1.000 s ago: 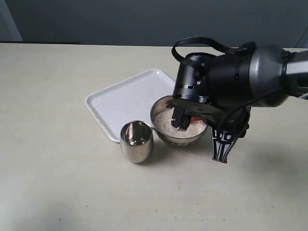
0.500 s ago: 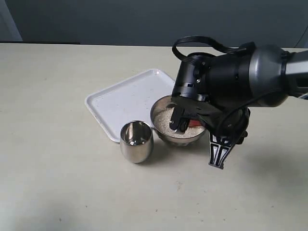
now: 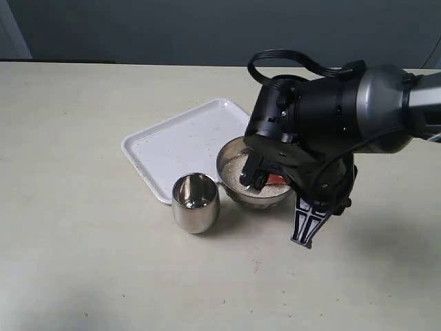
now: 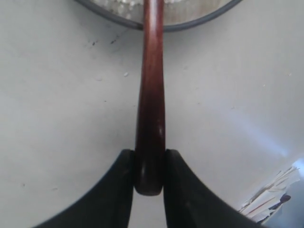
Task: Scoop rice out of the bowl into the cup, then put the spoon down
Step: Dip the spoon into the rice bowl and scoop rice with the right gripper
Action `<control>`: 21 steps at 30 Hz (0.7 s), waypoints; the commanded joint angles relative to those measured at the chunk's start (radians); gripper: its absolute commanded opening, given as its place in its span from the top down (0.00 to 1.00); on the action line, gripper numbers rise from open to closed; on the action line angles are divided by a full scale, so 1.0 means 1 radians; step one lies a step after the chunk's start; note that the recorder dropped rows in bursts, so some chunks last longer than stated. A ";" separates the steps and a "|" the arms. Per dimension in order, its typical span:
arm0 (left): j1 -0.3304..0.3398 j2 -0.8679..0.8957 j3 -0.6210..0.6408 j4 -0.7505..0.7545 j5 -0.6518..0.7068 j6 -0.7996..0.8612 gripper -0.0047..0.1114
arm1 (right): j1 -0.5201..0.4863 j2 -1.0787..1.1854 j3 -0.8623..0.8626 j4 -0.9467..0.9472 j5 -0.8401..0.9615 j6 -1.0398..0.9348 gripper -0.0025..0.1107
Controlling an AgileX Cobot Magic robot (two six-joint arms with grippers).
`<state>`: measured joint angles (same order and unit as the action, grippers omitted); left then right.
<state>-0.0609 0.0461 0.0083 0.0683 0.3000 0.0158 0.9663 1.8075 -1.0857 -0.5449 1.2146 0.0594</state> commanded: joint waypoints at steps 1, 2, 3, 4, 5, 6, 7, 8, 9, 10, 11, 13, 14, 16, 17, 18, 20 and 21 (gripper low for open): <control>-0.002 0.001 -0.008 0.001 -0.013 -0.006 0.96 | 0.000 0.002 0.003 0.032 0.006 0.013 0.98; -0.002 0.001 -0.008 0.001 -0.013 -0.006 0.96 | 0.000 0.002 0.003 0.040 0.006 0.013 0.98; -0.002 0.001 -0.008 0.001 -0.013 -0.006 0.96 | 0.000 0.000 0.003 0.051 0.006 0.013 0.98; -0.002 0.001 -0.008 0.001 -0.013 -0.006 0.96 | 0.000 0.000 0.003 0.058 0.006 0.013 0.98; -0.002 0.001 -0.008 0.001 -0.013 -0.006 0.96 | 0.000 0.000 0.003 0.066 0.006 0.013 0.98; -0.002 0.001 -0.008 0.001 -0.013 -0.006 0.96 | 0.000 0.000 0.003 0.072 0.006 0.013 0.98; -0.002 0.001 -0.008 0.001 -0.013 -0.006 0.96 | 0.000 0.000 0.003 0.080 0.006 0.013 0.98; -0.002 0.001 -0.008 0.001 -0.011 -0.006 0.96 | 0.000 0.000 0.003 0.084 0.006 0.014 0.98; -0.002 0.001 -0.008 0.001 -0.011 -0.006 0.96 | 0.000 0.000 0.003 0.084 0.006 0.022 0.98; -0.002 0.001 -0.008 0.001 -0.011 -0.006 0.96 | 0.000 0.000 0.003 0.084 0.006 0.024 0.98; -0.002 0.001 -0.008 0.001 -0.011 -0.006 0.96 | 0.000 0.000 0.003 0.084 0.006 0.024 0.98; -0.002 0.001 -0.008 0.001 -0.011 -0.006 0.96 | 0.000 0.000 0.003 0.084 0.006 0.026 0.98; -0.002 0.001 -0.008 0.001 -0.011 -0.006 0.96 | 0.000 0.000 0.003 0.084 0.006 0.026 0.98; -0.002 0.001 -0.008 0.001 -0.011 -0.006 0.96 | 0.000 0.000 0.003 0.086 0.006 0.026 0.98; -0.002 0.001 -0.008 0.001 -0.011 -0.006 0.96 | 0.000 0.000 0.003 0.086 0.006 0.026 0.98; -0.002 0.001 -0.008 0.001 -0.011 -0.006 0.96 | 0.000 -0.002 0.003 0.086 0.006 0.026 0.98; -0.002 0.001 -0.008 0.001 -0.011 -0.006 0.96 | 0.000 -0.009 0.003 0.086 0.006 0.028 0.98; -0.002 0.001 -0.008 0.001 -0.011 -0.006 0.96 | 0.000 -0.018 0.003 0.084 0.006 0.028 0.98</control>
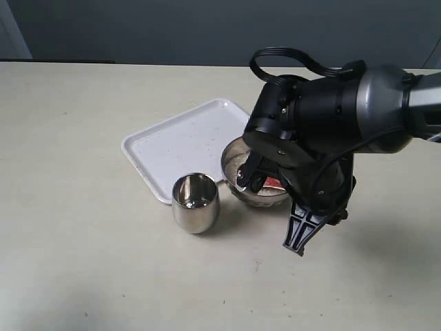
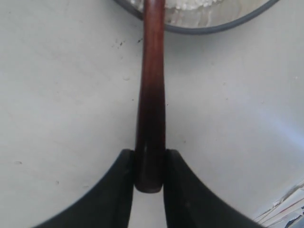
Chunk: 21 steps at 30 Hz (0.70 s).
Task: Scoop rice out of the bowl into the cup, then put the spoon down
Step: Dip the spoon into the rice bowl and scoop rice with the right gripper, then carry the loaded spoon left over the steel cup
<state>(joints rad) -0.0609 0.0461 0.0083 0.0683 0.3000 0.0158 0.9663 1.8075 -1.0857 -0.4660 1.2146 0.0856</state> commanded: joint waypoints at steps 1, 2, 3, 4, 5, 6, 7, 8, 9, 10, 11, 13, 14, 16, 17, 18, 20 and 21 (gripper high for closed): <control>-0.002 0.001 -0.008 0.001 -0.011 -0.006 0.96 | 0.000 -0.023 0.003 0.005 0.006 0.002 0.98; -0.002 0.001 -0.008 0.001 -0.011 -0.006 0.96 | 0.000 -0.032 0.001 0.005 0.006 0.002 0.98; -0.002 0.001 -0.008 0.001 -0.011 -0.006 0.96 | 0.000 -0.039 0.001 0.005 0.006 0.002 0.98; -0.002 0.001 -0.008 0.001 -0.011 -0.006 0.96 | 0.000 -0.046 0.001 0.005 0.006 0.002 0.98; -0.002 0.001 -0.008 0.001 -0.011 -0.006 0.96 | 0.000 -0.048 0.001 0.005 0.006 0.002 0.98; -0.002 0.001 -0.008 0.001 -0.011 -0.006 0.96 | 0.000 -0.052 0.001 0.005 0.006 0.006 0.98; -0.002 0.001 -0.008 0.001 -0.011 -0.006 0.96 | 0.000 -0.056 0.001 0.005 0.006 0.009 0.98; -0.002 0.001 -0.008 0.001 -0.011 -0.006 0.96 | 0.000 -0.057 0.001 0.005 0.006 0.015 0.98; -0.002 0.001 -0.008 0.001 -0.011 -0.006 0.96 | 0.000 -0.059 0.001 0.005 0.006 0.022 0.98; -0.002 0.001 -0.008 0.001 -0.011 -0.006 0.96 | 0.000 -0.059 0.001 0.005 0.006 0.022 0.98; -0.002 0.001 -0.008 0.001 -0.011 -0.006 0.96 | 0.000 -0.059 0.001 0.007 0.006 0.023 0.98; -0.002 0.001 -0.008 0.001 -0.011 -0.006 0.96 | 0.000 -0.059 0.001 0.009 0.006 0.023 0.98; -0.002 0.001 -0.008 0.001 -0.011 -0.006 0.96 | 0.000 -0.059 0.001 0.009 0.006 0.029 0.98; -0.002 0.001 -0.008 0.001 -0.011 -0.006 0.96 | 0.000 -0.061 0.001 0.013 0.006 0.040 0.98; -0.002 0.001 -0.008 0.001 -0.011 -0.006 0.96 | 0.000 -0.063 0.001 0.019 0.006 0.045 0.98; -0.002 0.001 -0.008 0.001 -0.011 -0.006 0.96 | 0.000 -0.067 0.001 0.032 0.006 0.045 0.98; -0.002 0.001 -0.008 0.001 -0.011 -0.006 0.96 | 0.000 -0.078 0.001 0.052 0.006 0.045 0.98; -0.002 0.001 -0.008 0.001 -0.011 -0.006 0.96 | 0.000 -0.087 0.001 0.060 0.006 0.045 0.98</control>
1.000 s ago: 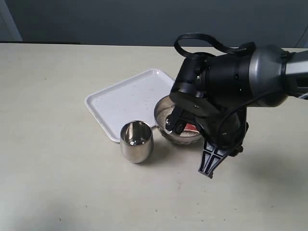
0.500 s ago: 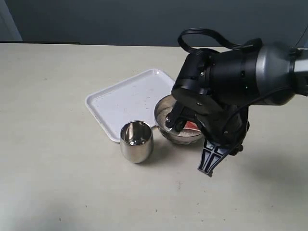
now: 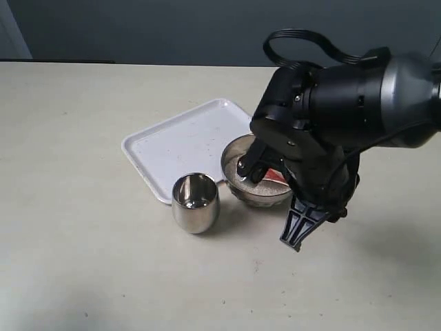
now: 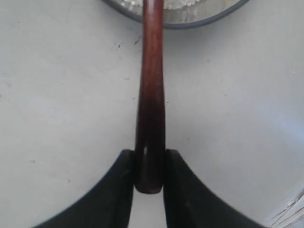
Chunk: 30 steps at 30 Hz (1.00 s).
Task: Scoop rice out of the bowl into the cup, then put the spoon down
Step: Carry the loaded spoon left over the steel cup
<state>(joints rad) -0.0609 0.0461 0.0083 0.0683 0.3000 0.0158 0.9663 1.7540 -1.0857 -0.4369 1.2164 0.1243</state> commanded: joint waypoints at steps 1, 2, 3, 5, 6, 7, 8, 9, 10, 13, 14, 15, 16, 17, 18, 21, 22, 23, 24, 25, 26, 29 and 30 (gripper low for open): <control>-0.002 0.001 -0.008 0.001 -0.011 -0.006 0.96 | 0.000 -0.039 0.001 0.036 0.005 0.010 0.98; -0.002 0.001 -0.008 0.001 -0.011 -0.006 0.96 | 0.000 -0.052 0.001 0.046 0.005 0.011 0.98; -0.002 0.001 -0.008 0.001 -0.011 -0.006 0.96 | 0.000 -0.058 0.001 0.048 0.005 0.011 0.98; -0.002 0.001 -0.008 0.001 -0.011 -0.006 0.96 | 0.000 -0.064 -0.009 0.058 0.005 0.011 0.98; -0.002 0.001 -0.008 0.001 -0.013 -0.006 0.96 | 0.000 -0.066 -0.020 0.066 0.005 0.011 0.98; -0.002 0.001 -0.008 0.001 -0.013 -0.006 0.96 | 0.000 -0.066 -0.028 0.076 0.005 0.011 0.98; -0.002 0.001 -0.008 0.001 -0.013 -0.006 0.96 | 0.000 -0.066 -0.038 0.091 0.005 0.011 0.98; -0.002 0.001 -0.008 0.001 -0.013 -0.006 0.96 | 0.000 -0.066 -0.048 0.104 0.005 0.011 0.98; -0.002 0.001 -0.008 0.001 -0.013 -0.006 0.96 | 0.000 -0.066 -0.055 0.111 0.005 0.011 0.98; -0.002 0.001 -0.008 0.001 -0.013 -0.006 0.96 | 0.002 -0.066 -0.074 0.133 0.005 0.011 0.98; -0.002 0.001 -0.008 0.001 -0.013 -0.006 0.96 | 0.002 -0.066 -0.076 0.135 0.005 0.011 0.98; -0.002 0.001 -0.008 0.001 -0.013 -0.006 0.96 | 0.002 -0.066 -0.076 0.141 0.005 0.011 0.98; -0.002 0.001 -0.008 0.001 -0.013 -0.006 0.96 | 0.002 -0.066 -0.076 0.144 0.005 0.011 0.98; -0.002 0.001 -0.008 0.001 -0.013 -0.006 0.96 | 0.002 -0.066 -0.076 0.148 0.005 0.011 0.98; -0.002 0.001 -0.008 0.001 -0.013 -0.006 0.96 | 0.002 -0.066 -0.076 0.156 0.005 0.011 0.98; -0.002 0.001 -0.008 0.001 -0.013 -0.006 0.96 | 0.025 -0.066 -0.076 0.156 0.005 0.009 0.98; -0.002 0.001 -0.008 0.001 -0.013 -0.006 0.96 | 0.038 -0.066 -0.076 0.154 0.005 0.009 0.98; -0.002 0.001 -0.008 0.001 -0.013 -0.006 0.96 | 0.054 -0.066 -0.076 0.155 0.005 0.009 0.98; -0.002 0.001 -0.008 0.001 -0.013 -0.006 0.96 | 0.069 -0.066 -0.076 0.155 0.005 0.009 0.98; -0.002 0.001 -0.008 0.001 -0.013 -0.006 0.96 | 0.083 -0.066 -0.076 0.155 0.005 0.009 0.98; -0.002 0.001 -0.008 0.001 -0.013 -0.006 0.96 | 0.092 -0.066 -0.076 0.155 0.005 0.009 0.98; -0.002 0.001 -0.008 0.001 -0.013 -0.006 0.96 | 0.112 -0.066 -0.076 0.155 0.005 0.011 0.98; -0.002 0.001 -0.008 0.001 -0.013 -0.006 0.96 | 0.116 -0.066 -0.076 0.155 0.005 0.014 0.98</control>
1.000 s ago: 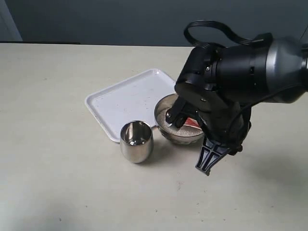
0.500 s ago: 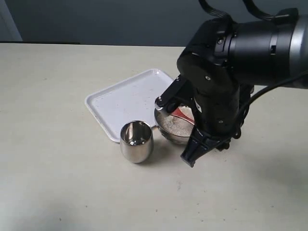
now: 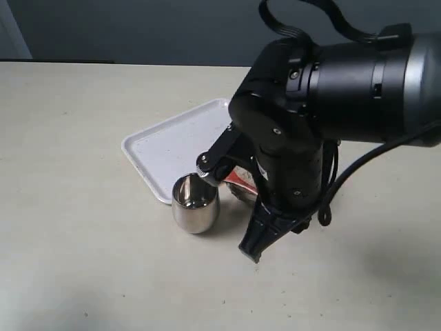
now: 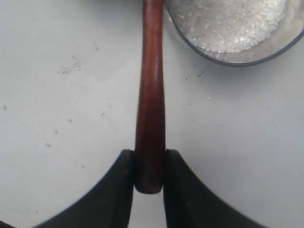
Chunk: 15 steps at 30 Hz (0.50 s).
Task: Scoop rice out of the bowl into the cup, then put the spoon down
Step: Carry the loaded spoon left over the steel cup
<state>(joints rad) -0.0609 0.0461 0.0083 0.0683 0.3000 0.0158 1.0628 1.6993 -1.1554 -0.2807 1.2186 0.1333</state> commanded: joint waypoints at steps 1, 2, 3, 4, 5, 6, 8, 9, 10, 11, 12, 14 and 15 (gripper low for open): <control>-0.002 0.001 -0.008 0.001 -0.013 -0.006 0.96 | 0.025 -0.011 -0.007 -0.001 0.002 0.012 0.98; -0.002 0.001 -0.008 0.001 -0.013 -0.006 0.96 | 0.027 -0.011 -0.007 -0.001 0.002 0.011 0.98; -0.002 0.001 -0.008 0.001 -0.013 -0.006 0.96 | 0.028 -0.011 -0.007 -0.001 0.002 0.015 0.98; -0.002 0.001 -0.008 0.001 -0.013 -0.006 0.96 | 0.033 -0.011 -0.007 -0.006 0.002 0.017 0.98; -0.002 0.001 -0.008 0.001 -0.013 -0.006 0.96 | 0.035 -0.011 -0.007 -0.010 0.002 0.017 0.98; -0.002 0.001 -0.008 0.001 -0.013 -0.006 0.96 | 0.039 -0.011 -0.007 -0.012 0.002 0.022 0.98; -0.002 0.001 -0.008 0.001 -0.013 -0.006 0.96 | 0.053 -0.011 -0.007 -0.032 0.002 0.026 0.98; -0.002 0.001 -0.008 0.001 -0.013 -0.006 0.96 | 0.057 -0.011 -0.007 -0.039 0.002 0.027 0.98; -0.002 0.001 -0.008 0.001 -0.013 -0.006 0.96 | 0.067 -0.011 -0.007 -0.056 0.002 0.032 0.98; -0.002 0.001 -0.008 0.001 -0.013 -0.006 0.96 | 0.080 -0.011 -0.007 -0.074 0.002 0.043 0.98; -0.002 0.001 -0.008 0.001 -0.013 -0.006 0.96 | 0.086 -0.011 -0.007 -0.090 0.002 0.047 0.98; -0.002 0.001 -0.008 0.001 -0.013 -0.006 0.96 | 0.105 -0.011 -0.007 -0.115 0.002 0.052 0.98; -0.002 0.001 -0.008 0.001 -0.010 -0.006 0.96 | 0.110 -0.011 -0.007 -0.120 0.002 0.052 0.98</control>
<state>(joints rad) -0.0609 0.0461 0.0083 0.0683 0.3000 0.0158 1.1539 1.6993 -1.1554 -0.3643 1.2186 0.1756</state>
